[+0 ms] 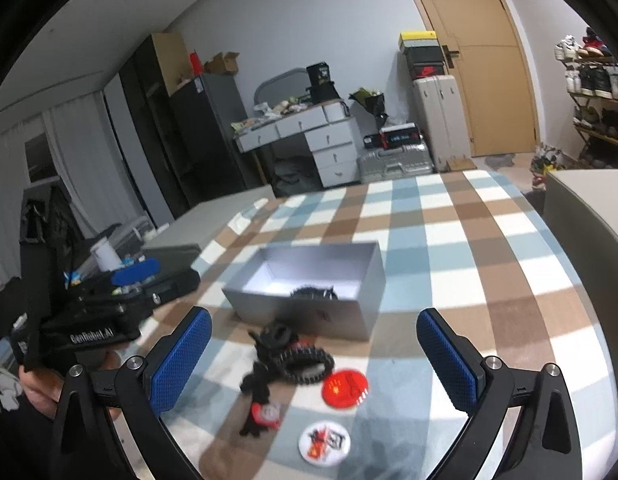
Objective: Organize jewelry
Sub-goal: 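Lift both tools out of the box back over the jewelry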
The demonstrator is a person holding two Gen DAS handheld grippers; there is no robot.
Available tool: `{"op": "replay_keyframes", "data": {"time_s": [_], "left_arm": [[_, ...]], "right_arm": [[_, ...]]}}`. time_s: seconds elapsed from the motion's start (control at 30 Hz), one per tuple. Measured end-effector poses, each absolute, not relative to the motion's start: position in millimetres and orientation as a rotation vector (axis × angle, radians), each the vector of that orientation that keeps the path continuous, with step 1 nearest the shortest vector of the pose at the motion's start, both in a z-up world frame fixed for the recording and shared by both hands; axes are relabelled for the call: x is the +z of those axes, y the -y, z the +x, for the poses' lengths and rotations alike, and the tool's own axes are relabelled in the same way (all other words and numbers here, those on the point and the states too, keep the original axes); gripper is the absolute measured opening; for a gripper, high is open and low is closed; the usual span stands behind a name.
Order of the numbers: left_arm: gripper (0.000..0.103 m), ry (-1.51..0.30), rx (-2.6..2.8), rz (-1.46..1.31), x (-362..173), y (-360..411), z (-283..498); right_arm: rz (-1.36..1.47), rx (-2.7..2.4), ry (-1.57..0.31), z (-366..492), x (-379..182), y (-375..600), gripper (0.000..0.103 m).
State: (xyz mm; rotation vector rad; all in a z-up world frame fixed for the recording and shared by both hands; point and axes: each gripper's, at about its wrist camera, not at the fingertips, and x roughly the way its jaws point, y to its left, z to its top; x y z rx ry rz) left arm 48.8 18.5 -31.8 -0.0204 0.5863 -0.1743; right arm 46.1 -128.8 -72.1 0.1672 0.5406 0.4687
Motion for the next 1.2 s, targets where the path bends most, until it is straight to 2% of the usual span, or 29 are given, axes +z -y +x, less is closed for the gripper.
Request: {"op": "replay_keyframes", "data": {"time_s": [0.67,0.73,0.8,1.0,1.2], "left_arm": [[0.102,-0.753,-0.176,-0.131,-88,-23,21],[0.102,-0.768,-0.177,-0.140,-92,-25,20],[0.102,-0.786,-0.180,-0.149,-95,-27,19],[0.102,-0.814,-0.204,-0.156,-100,-25,15],[0.101,-0.824,-0.227,-0.146,-102,-23,17]], "right_arm": [[-0.039,0.478,-0.679,9,-143,109,0.102],[-0.056,0.478,-0.681,9,-147,106,0.099],[-0.061,0.477,-0.692,12,-150,105,0.090],[-0.061,0.477,-0.710,18,-156,103,0.076],[-0.123,0.452,-0.712,18,-163,95,0.066]]}}
